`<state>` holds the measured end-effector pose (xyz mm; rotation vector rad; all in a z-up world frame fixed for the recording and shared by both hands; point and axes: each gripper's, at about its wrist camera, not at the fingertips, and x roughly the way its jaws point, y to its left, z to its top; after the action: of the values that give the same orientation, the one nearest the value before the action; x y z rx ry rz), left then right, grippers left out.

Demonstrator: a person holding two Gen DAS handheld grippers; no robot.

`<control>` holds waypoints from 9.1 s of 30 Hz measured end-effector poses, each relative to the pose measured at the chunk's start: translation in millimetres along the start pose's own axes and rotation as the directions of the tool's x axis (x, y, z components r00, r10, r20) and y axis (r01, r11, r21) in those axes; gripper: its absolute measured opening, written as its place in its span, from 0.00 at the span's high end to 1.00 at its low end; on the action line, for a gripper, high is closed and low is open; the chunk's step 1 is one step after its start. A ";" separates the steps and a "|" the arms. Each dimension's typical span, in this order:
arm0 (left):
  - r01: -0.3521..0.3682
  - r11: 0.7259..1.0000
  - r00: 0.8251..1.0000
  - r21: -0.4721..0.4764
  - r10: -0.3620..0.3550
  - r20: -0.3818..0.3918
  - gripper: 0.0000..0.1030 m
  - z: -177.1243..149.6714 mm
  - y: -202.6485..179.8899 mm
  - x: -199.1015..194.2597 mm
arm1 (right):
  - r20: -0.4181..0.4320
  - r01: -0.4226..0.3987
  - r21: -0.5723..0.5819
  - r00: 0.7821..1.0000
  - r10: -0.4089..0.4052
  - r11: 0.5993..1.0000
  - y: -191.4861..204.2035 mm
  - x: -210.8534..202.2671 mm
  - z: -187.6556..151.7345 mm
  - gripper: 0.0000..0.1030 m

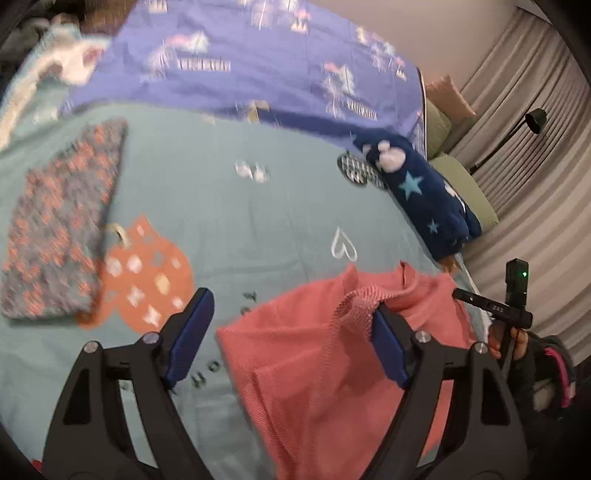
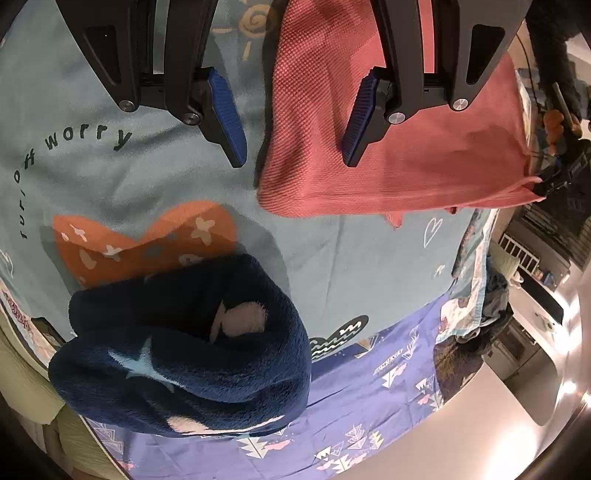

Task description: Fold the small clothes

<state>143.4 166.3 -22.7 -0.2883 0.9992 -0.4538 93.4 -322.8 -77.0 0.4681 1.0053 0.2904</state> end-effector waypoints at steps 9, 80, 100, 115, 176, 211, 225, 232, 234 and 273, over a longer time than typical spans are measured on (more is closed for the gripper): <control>-0.018 0.999 0.994 0.041 0.022 -0.109 0.22 -2.5 -26.4 27.0 | -0.003 0.027 -0.020 1.000 -0.027 0.999 7.7 0.7 -3.7 0.47; -0.029 0.986 0.996 -0.164 0.042 0.074 0.62 -209.0 5.8 -78.9 | -0.010 -0.302 -0.041 0.953 0.302 0.952 11.1 -88.1 -165.1 0.68; 0.016 0.997 0.990 -0.081 -0.005 0.138 0.95 -214.8 -32.3 -95.8 | 0.098 -0.324 0.216 0.946 0.310 0.921 6.9 -91.7 -152.9 0.97; -0.095 0.995 0.973 -0.011 0.095 0.210 0.71 -181.5 -29.3 -103.8 | 0.141 -0.072 0.149 0.989 0.051 0.986 4.2 -112.3 -122.3 0.64; -0.133 0.986 0.965 -0.103 0.153 0.214 0.49 -160.0 11.4 -63.3 | 0.103 0.123 -0.635 0.992 -0.074 0.762 251.0 -26.6 -185.0 0.55; 0.197 0.968 0.980 -0.153 -0.194 0.034 0.65 -77.7 47.5 30.6 | 0.301 0.311 -0.805 0.948 -0.105 0.505 386.4 72.3 -256.3 0.42; 0.147 0.972 0.989 -0.185 -0.147 0.014 0.91 -63.8 40.7 22.2 | 0.245 0.162 -0.703 0.969 0.023 0.693 366.4 46.8 -224.3 0.92; 0.121 0.979 0.993 -0.164 -0.120 0.018 0.91 -51.3 22.9 15.3 | 0.234 0.077 -0.643 0.967 0.099 0.762 352.7 32.1 -212.1 0.93; 0.116 0.981 0.993 -0.154 -0.114 0.021 0.91 -47.8 16.9 12.4 | 0.232 0.049 -0.615 0.965 0.122 0.787 345.9 25.2 -205.4 0.93; 0.092 0.978 0.992 0.186 -0.074 -0.105 0.92 -19.3 -260.3 90.1 | 0.469 -0.016 -0.176 0.878 0.098 0.984 149.8 -95.9 -183.5 0.93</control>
<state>107.6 -105.0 13.6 -0.1366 1.0332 -0.6405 -116.4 -191.3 -13.3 0.3898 0.4787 0.2917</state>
